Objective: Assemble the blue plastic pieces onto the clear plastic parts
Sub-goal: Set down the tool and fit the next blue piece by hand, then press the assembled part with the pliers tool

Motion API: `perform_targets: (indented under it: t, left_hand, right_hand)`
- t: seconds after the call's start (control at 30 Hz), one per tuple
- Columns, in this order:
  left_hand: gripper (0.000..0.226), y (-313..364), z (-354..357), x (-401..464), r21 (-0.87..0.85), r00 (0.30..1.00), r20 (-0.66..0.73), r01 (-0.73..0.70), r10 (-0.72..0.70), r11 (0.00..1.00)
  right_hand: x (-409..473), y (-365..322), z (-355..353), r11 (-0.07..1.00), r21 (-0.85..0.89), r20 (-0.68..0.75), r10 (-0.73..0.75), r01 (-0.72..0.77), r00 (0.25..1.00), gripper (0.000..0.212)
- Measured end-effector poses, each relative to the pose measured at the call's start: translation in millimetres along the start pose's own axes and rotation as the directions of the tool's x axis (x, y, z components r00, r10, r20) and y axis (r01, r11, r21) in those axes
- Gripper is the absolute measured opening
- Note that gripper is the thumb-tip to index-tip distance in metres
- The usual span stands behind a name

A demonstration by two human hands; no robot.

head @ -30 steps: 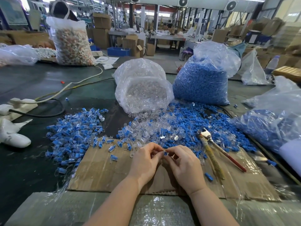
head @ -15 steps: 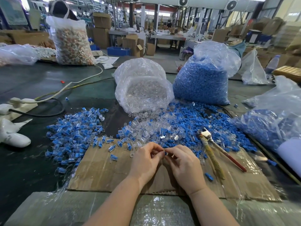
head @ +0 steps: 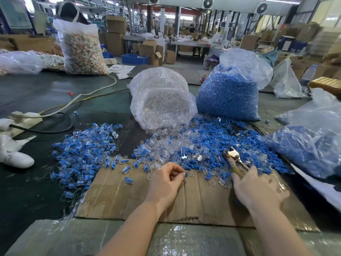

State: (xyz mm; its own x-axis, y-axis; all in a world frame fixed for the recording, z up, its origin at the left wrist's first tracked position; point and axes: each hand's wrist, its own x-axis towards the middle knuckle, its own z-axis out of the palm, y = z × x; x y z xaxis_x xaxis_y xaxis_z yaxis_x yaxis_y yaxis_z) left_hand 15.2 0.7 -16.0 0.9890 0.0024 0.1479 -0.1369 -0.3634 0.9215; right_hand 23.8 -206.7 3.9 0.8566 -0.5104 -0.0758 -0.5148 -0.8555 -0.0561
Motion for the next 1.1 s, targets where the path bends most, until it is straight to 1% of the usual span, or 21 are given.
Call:
perform_targets:
  t: [0.03, 0.1, 0.33, 0.4, 0.47, 0.53, 0.6, 0.63, 0.7, 0.73, 0.8, 0.9, 0.97, 1.03, 1.1]
  left_hand:
    - [0.012, 0.0, 0.2, 0.4, 0.001, 1.000, -0.001, 0.003, -0.003, 1.000]
    - [0.011, 0.0, 0.2, 1.6, -0.019, 1.000, -0.010, 0.021, -0.021, 1.000]
    - [0.005, 4.6, -2.4, 6.0, -0.105, 0.994, -0.004, 0.111, -0.112, 0.988]
    - [0.004, 6.7, -3.6, 7.5, -0.134, 0.991, -0.011, 0.130, -0.133, 0.982]
    - [0.004, 10.1, -6.0, 9.5, -0.214, 0.986, -0.018, 0.161, -0.169, 0.963]
    - [0.004, 15.0, -9.5, 12.5, -0.322, 0.976, -0.002, 0.207, -0.219, 0.924]
    - [0.004, 19.5, -13.3, 16.4, -0.420, 0.961, 0.007, 0.253, -0.275, 0.871]
    - [0.004, 20.9, -15.1, 18.9, -0.449, 0.955, 0.002, 0.266, -0.297, 0.853]
    - [0.005, 22.1, -19.1, 24.0, -0.459, 0.947, -0.017, 0.278, -0.321, 0.844]
    - [0.005, 22.4, -21.2, 26.2, -0.463, 0.945, -0.025, 0.278, -0.326, 0.842]
    - [0.007, 22.8, -25.2, 30.0, -0.470, 0.941, -0.038, 0.279, -0.335, 0.837]
    - [0.012, 23.0, -29.6, 34.6, -0.473, 0.930, -0.085, 0.279, -0.359, 0.835]
    - [0.014, 22.1, -32.1, 36.4, -0.478, 0.915, -0.121, 0.285, -0.384, 0.831]
    - [0.014, 21.3, -34.5, 36.8, -0.469, 0.908, -0.144, 0.288, -0.394, 0.835]
    - [0.012, 21.3, -35.8, 36.3, -0.443, 0.904, -0.165, 0.290, -0.395, 0.849]
  right_hand:
    - [3.2, 3.7, -0.1, 1.000, -0.009, 0.042, 0.011, -0.010, 0.999, 0.070]
    - [5.8, 5.1, -1.0, 1.000, -0.013, 0.054, 0.009, -0.008, 0.999, 0.067]
    - [-1.3, -6.4, -11.0, 0.997, 0.053, -0.060, -0.052, 0.055, 0.997, 0.042]
    - [-1.8, -7.4, -16.0, 0.992, 0.046, -0.109, -0.112, 0.118, 0.988, 0.039]
    - [-4.2, -8.6, -21.7, 0.972, 0.090, -0.180, -0.199, 0.218, 0.963, 0.037]
    - [-11.3, -12.3, -29.3, 0.904, 0.254, -0.187, -0.302, 0.343, 0.935, 0.034]
    - [-22.3, -19.3, -37.8, 0.777, 0.495, -0.089, -0.400, 0.389, 0.912, 0.031]
    - [-28.7, -23.7, -41.5, 0.700, 0.614, -0.025, -0.445, 0.365, 0.895, 0.031]
    - [-41.4, -31.6, -46.4, 0.574, 0.784, 0.113, -0.506, 0.236, 0.855, 0.029]
    - [-47.2, -35.2, -47.0, 0.540, 0.824, 0.173, -0.525, 0.169, 0.833, 0.027]
    - [-54.8, -41.2, -45.4, 0.524, 0.846, 0.248, -0.545, 0.095, 0.801, 0.024]
    - [-61.0, -48.2, -44.9, 0.519, 0.854, 0.309, -0.550, 0.027, 0.776, 0.024]
    - [-63.0, -49.7, -45.8, 0.515, 0.857, 0.356, -0.570, -0.016, 0.741, 0.023]
    - [-63.2, -49.7, -45.8, 0.521, 0.853, 0.390, -0.600, -0.029, 0.698, 0.017]
    - [-63.7, -50.3, -45.3, 0.542, 0.840, 0.413, -0.616, -0.020, 0.671, 0.008]
